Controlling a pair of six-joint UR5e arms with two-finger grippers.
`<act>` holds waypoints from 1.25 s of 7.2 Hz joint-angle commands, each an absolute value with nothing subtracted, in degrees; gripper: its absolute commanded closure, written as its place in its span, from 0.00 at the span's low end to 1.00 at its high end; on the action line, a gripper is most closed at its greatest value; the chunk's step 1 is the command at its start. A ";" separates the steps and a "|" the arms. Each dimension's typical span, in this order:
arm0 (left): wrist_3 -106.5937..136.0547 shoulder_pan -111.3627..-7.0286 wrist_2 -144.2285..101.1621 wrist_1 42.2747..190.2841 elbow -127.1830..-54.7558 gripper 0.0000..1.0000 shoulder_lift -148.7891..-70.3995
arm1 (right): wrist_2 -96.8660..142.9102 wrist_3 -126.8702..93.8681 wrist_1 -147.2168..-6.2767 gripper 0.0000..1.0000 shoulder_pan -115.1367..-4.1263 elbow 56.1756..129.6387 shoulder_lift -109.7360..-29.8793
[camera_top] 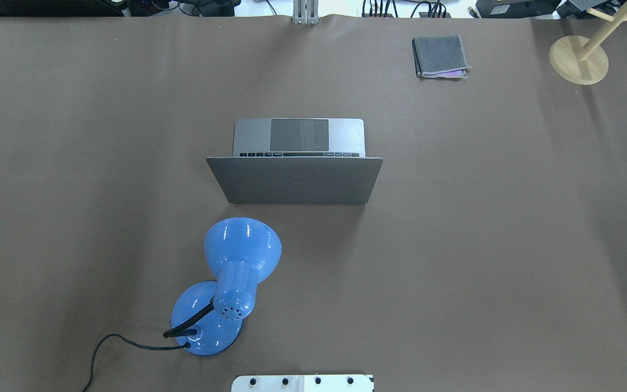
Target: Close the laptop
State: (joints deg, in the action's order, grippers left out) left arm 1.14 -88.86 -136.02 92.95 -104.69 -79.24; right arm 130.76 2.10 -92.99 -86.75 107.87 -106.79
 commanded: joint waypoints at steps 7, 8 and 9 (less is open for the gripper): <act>1.14 -88.86 -135.44 93.16 -106.53 0.02 -83.65 | 130.61 1.93 -89.16 0.00 -86.75 111.96 -106.79; 1.14 -88.86 -135.44 93.16 -106.09 0.02 -84.89 | 130.43 1.41 -79.72 0.00 -86.75 111.19 -106.96; 1.23 -88.86 -135.87 93.43 -106.69 0.02 -86.38 | 130.26 0.88 -74.50 0.00 -86.75 111.09 -106.96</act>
State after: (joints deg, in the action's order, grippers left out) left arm 1.17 -88.85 -135.60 93.23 -106.48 -84.60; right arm 130.45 1.44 -81.65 -86.75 111.22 -106.92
